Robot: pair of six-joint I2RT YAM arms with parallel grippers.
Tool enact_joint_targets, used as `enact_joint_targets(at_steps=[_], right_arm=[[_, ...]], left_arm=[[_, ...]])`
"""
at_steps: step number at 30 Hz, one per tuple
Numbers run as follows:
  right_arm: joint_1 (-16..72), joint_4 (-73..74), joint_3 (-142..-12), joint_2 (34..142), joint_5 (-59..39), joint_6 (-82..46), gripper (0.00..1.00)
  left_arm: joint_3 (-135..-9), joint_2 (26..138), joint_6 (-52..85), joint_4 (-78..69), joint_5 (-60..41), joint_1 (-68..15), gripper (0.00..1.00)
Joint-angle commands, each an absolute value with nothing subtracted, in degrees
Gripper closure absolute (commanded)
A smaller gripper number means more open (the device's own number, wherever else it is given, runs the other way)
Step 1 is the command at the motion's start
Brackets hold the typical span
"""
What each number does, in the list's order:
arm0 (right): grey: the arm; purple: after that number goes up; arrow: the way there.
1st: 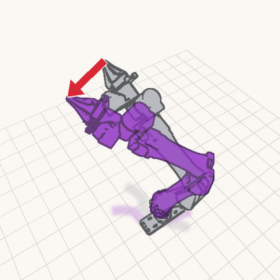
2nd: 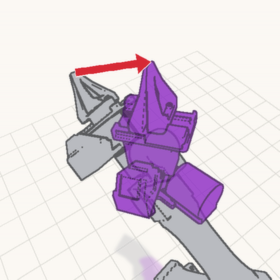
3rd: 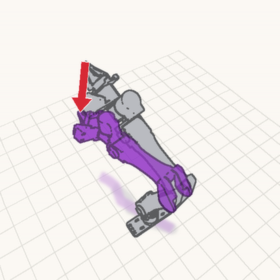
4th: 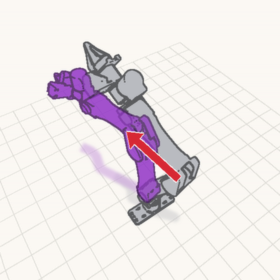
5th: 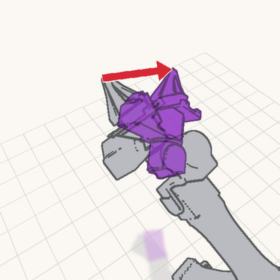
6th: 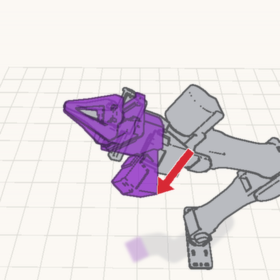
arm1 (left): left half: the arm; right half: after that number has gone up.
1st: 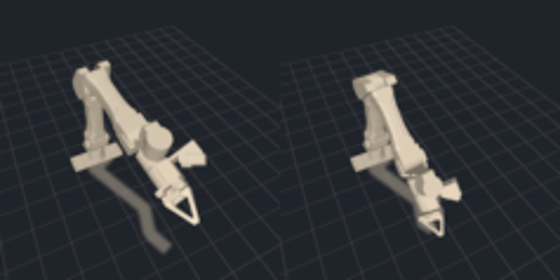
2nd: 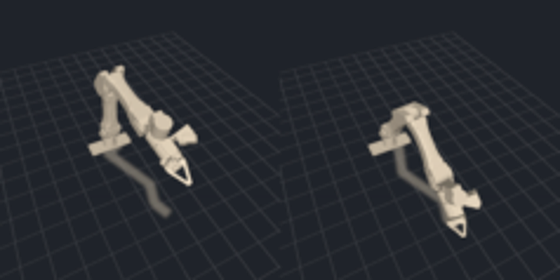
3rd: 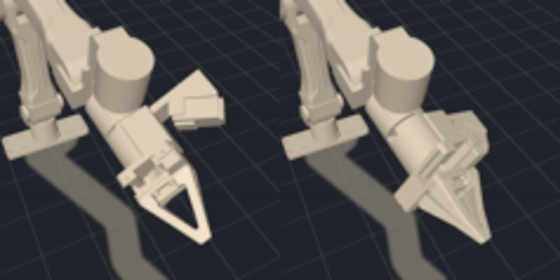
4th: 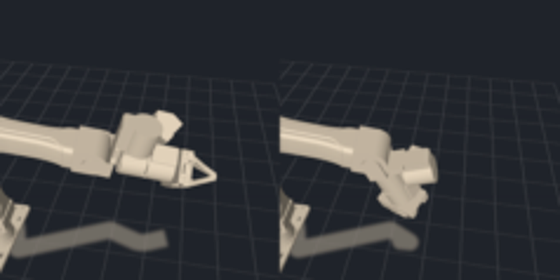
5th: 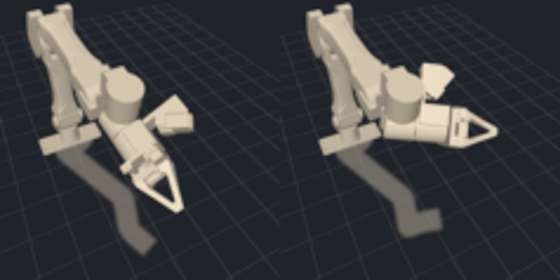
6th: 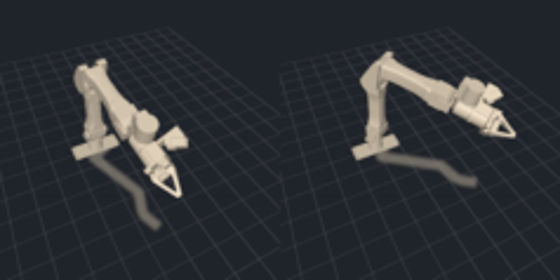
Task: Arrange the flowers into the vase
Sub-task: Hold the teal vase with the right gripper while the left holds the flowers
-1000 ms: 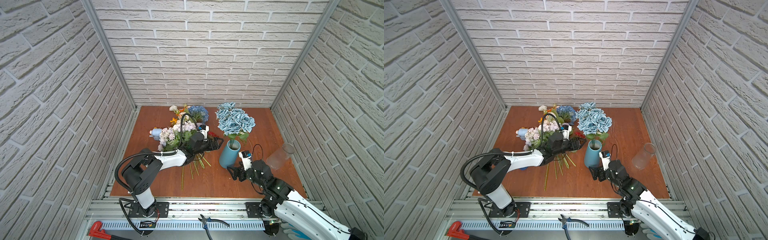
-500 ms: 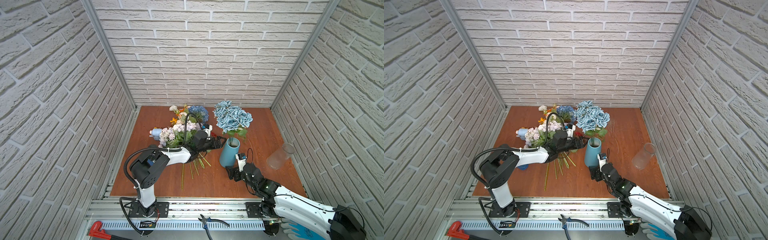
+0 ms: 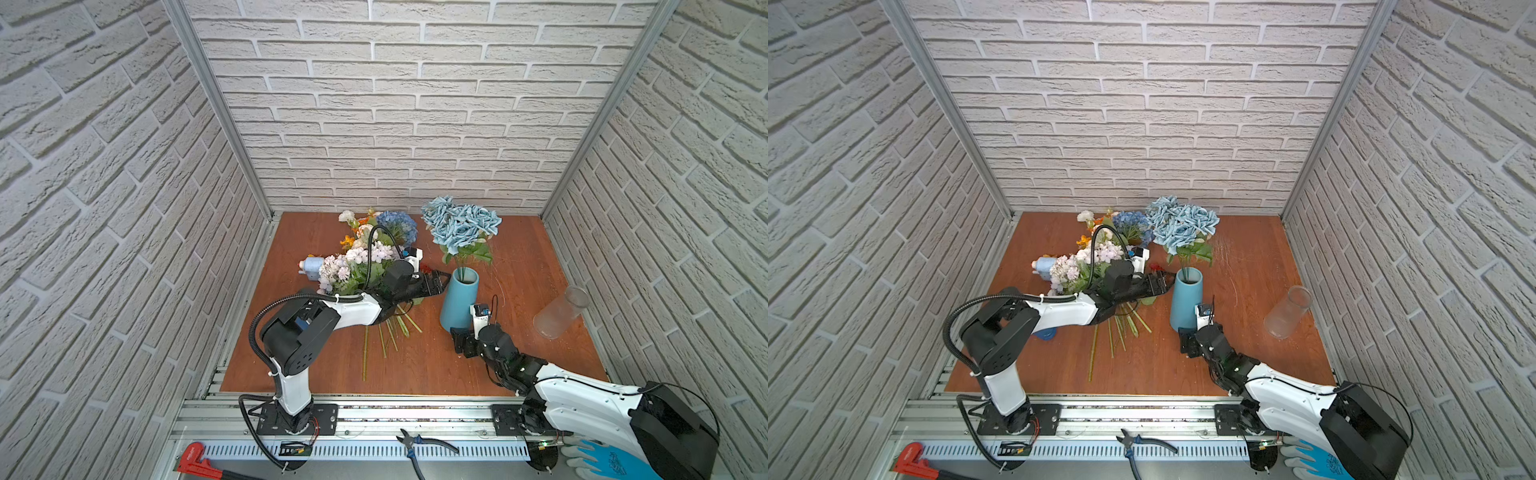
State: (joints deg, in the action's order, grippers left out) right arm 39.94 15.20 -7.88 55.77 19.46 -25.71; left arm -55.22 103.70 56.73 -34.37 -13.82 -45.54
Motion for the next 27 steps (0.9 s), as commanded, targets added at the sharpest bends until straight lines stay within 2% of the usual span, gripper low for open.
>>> enact_joint_targets(at_steps=[1,12,27], right_arm=[[40.25,15.41,-6.86,54.89,21.14,-27.16,0.13],[41.07,7.10,-9.45,51.85,17.30,-28.93,0.17],[47.94,-7.16,-11.36,41.91,21.01,-31.17,0.16]], left_arm=[[-56.61,103.42,55.79,-37.97,-14.85,-46.45,0.06],[-54.73,101.36,55.63,-37.79,-13.97,-46.87,0.06],[-51.30,99.26,55.42,-36.91,-13.19,-46.93,0.06]])
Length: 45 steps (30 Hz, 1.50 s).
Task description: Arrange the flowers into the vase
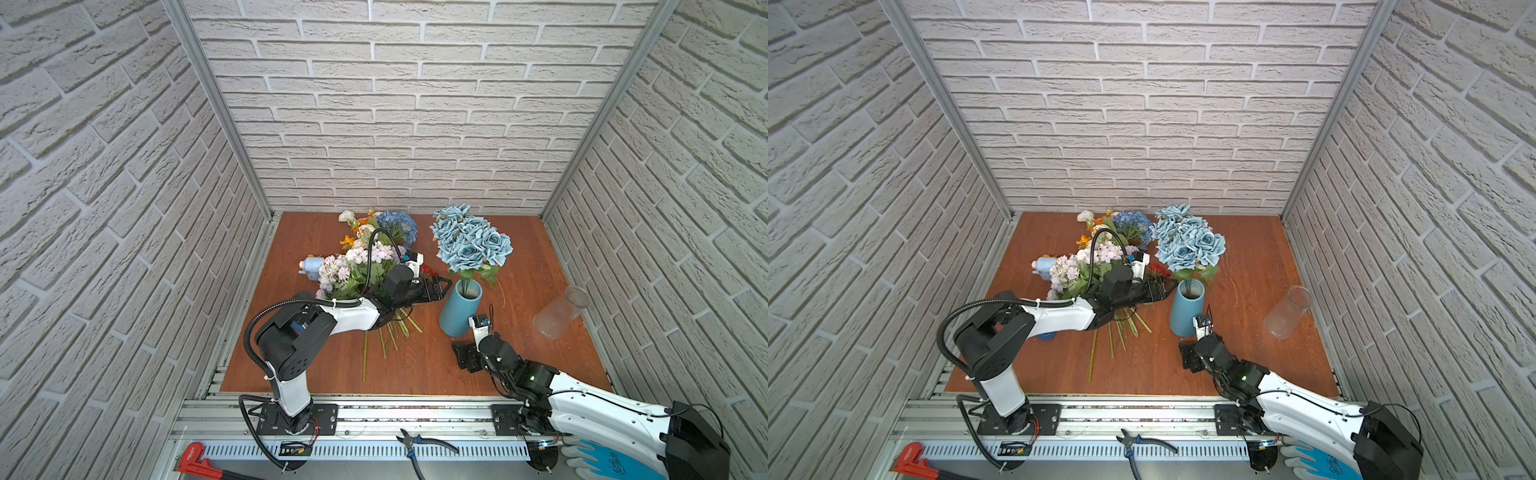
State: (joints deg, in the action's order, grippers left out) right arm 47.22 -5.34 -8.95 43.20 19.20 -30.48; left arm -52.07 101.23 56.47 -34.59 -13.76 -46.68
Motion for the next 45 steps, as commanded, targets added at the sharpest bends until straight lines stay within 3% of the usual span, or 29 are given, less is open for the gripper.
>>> enact_joint_targets(at_steps=[1,9,16,28,45], right_arm=[[48.02,-8.18,-12.00,41.25,20.89,-30.98,0.15],[48.65,-26.36,-20.78,27.85,19.51,-27.43,0.01],[48.55,-27.59,-25.27,19.59,24.79,-20.16,0.00],[46.76,-6.94,-27.53,32.56,28.69,-8.37,0.01],[34.99,10.32,-26.83,44.71,14.54,-10.52,0.01]], left_arm=[[-51.26,99.14,55.49,-36.83,-13.12,-46.93,0.06],[-51.68,97.93,54.52,-35.77,-12.44,-46.41,0.05],[-52.73,98.94,54.49,-36.69,-12.99,-45.97,0.05],[-53.56,99.94,54.67,-37.30,-14.50,-45.70,0.04],[-52.82,101.09,55.79,-39.95,-15.21,-44.98,0.05]])
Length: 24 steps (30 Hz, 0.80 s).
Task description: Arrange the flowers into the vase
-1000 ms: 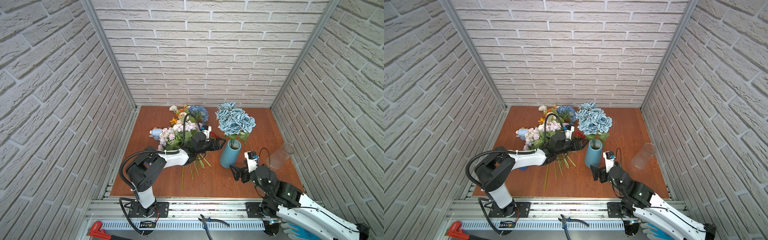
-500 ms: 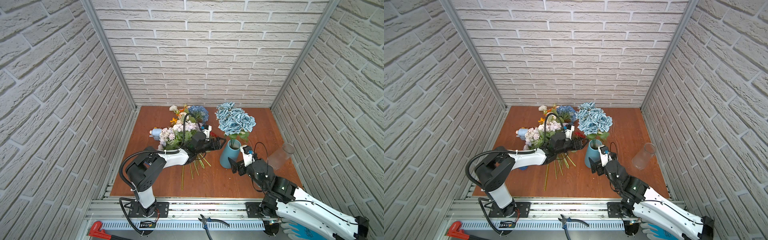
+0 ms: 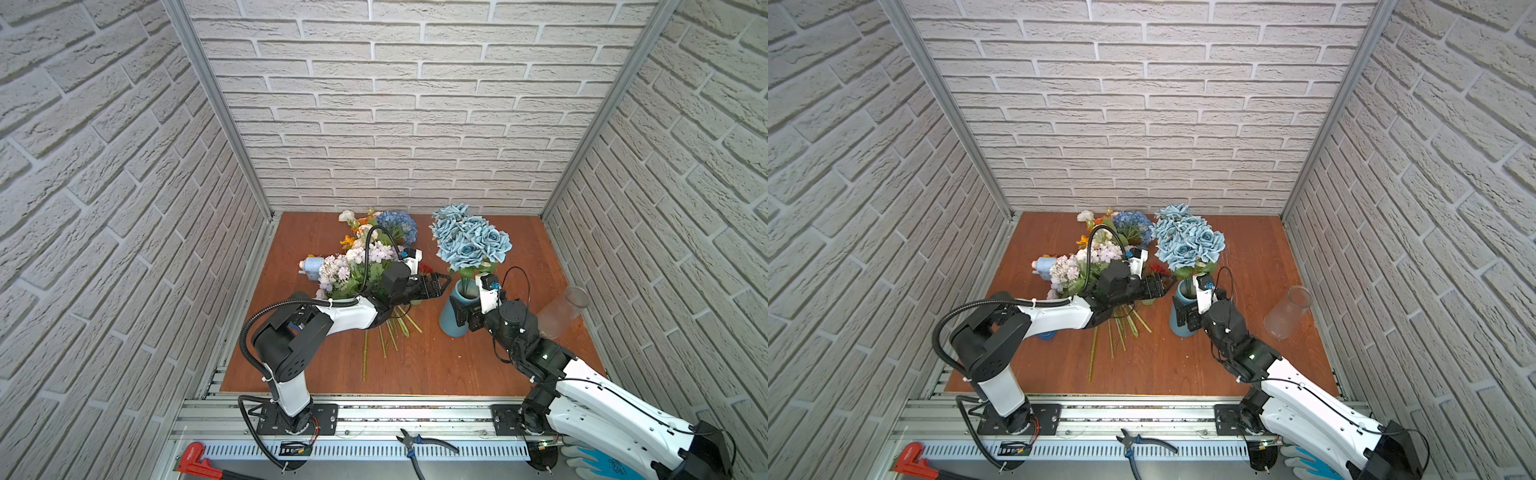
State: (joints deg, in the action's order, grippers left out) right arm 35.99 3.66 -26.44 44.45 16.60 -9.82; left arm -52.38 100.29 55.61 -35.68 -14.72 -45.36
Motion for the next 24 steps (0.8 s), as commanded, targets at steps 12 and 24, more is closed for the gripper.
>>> enact_joint_targets(at_steps=[12,24], right_arm=[[33.46,13.94,-25.05,47.58,14.05,-10.62,0.37],[32.67,12.36,-29.18,46.72,14.99,-5.34,0.60]], left_arm=[[-51.65,99.75,55.77,-39.82,-14.60,-44.74,0.05],[-47.23,94.57,54.13,-37.74,-12.09,-41.63,0.05]])
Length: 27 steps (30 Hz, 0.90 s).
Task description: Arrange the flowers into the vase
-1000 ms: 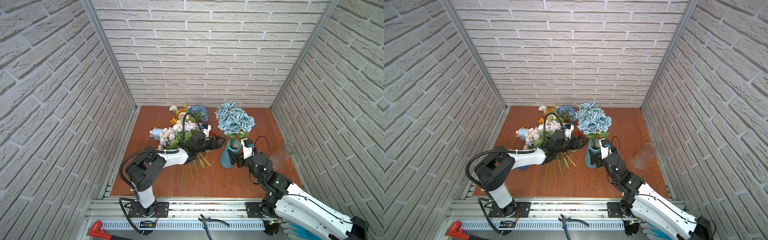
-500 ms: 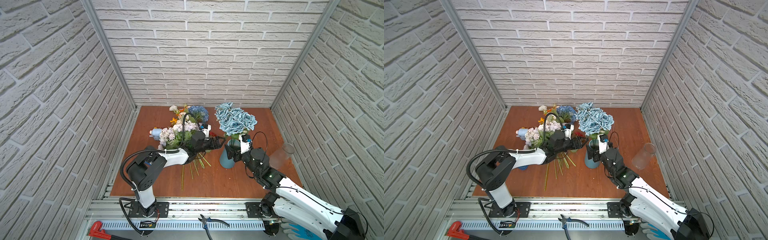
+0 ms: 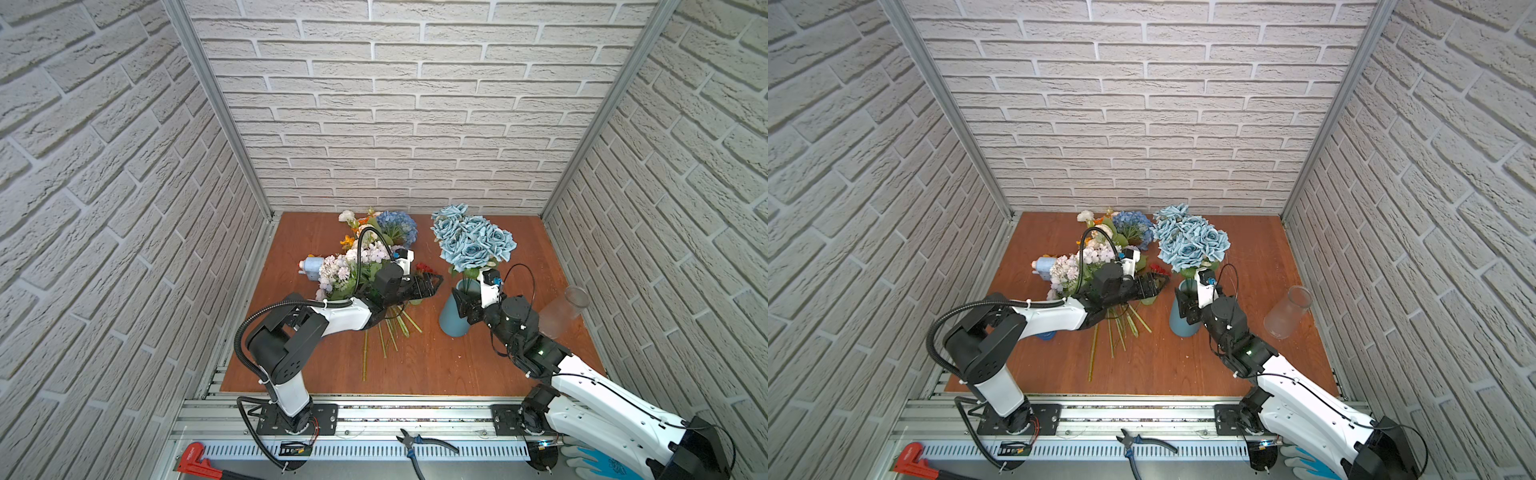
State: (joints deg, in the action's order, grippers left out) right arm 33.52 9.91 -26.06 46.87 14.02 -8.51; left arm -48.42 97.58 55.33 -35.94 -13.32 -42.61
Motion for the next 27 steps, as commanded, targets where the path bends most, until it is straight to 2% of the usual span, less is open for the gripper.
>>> enact_joint_targets(at_steps=[1,7,15,21,27], right_arm=[[32.05,12.14,-30.41,47.40,14.54,-4.43,0.61],[27.56,14.56,-35.72,52.16,10.12,-2.23,0.61],[23.92,25.81,-40.25,61.25,6.18,-1.07,0.61],[22.46,32.92,-43.13,66.82,4.34,-0.74,0.61],[22.07,35.88,-42.06,66.32,3.33,-1.86,0.63]], left_arm=[[-46.71,93.88,53.93,-37.32,-11.83,-41.29,0.05],[-43.72,88.29,51.83,-33.72,-9.91,-39.63,0.04],[-40.70,81.28,48.44,-28.69,-5.75,-37.53,0.04],[-39.82,79.80,47.81,-27.33,-4.84,-37.25,0.03],[-39.81,80.52,47.99,-27.64,-5.19,-37.18,0.03]])
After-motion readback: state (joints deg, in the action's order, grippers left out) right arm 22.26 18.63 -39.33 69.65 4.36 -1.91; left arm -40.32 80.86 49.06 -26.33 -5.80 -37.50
